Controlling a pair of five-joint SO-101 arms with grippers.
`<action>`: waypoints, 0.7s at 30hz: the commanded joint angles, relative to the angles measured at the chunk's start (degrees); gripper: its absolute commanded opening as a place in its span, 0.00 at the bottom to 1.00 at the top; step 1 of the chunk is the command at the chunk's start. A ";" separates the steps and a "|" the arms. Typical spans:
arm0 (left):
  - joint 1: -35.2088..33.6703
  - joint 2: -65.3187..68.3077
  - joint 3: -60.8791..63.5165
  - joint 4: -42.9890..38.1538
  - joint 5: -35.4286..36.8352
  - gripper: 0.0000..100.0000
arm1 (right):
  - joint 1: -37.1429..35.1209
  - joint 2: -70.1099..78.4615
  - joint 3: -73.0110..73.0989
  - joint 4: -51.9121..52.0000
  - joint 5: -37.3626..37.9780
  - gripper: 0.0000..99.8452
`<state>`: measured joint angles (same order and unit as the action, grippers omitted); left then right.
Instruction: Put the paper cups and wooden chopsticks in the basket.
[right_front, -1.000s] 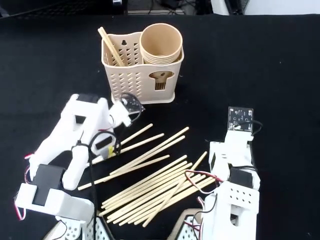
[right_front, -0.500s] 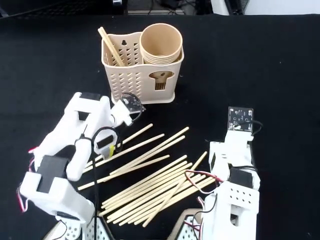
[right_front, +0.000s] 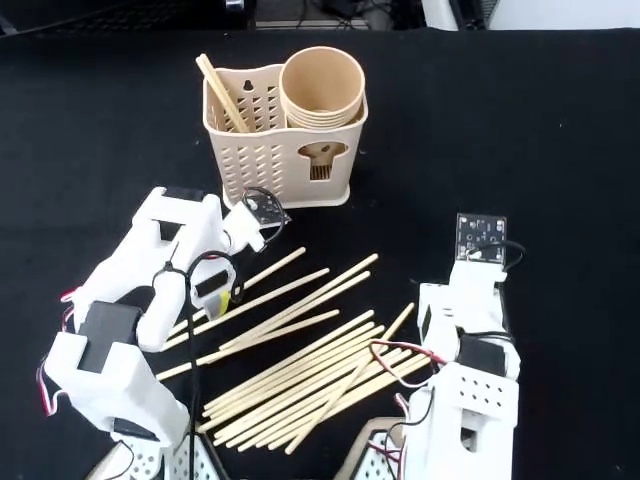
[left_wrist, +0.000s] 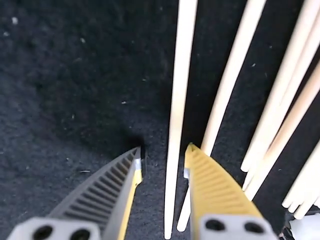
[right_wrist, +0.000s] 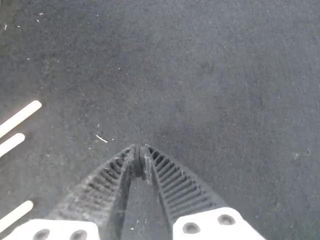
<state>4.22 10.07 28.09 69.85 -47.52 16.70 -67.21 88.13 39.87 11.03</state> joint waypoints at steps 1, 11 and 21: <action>-0.04 -3.08 0.22 -0.79 0.35 0.15 | 0.79 -0.75 -0.22 -1.32 0.18 0.02; 0.84 -18.99 8.92 -0.88 0.62 0.21 | 0.79 -0.75 -0.22 -1.41 0.18 0.02; 3.30 -21.01 12.53 -4.57 3.87 0.25 | 0.79 -0.75 -0.22 -1.32 0.18 0.02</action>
<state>6.33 -8.84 39.52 68.26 -44.00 16.70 -67.21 88.13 39.87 11.03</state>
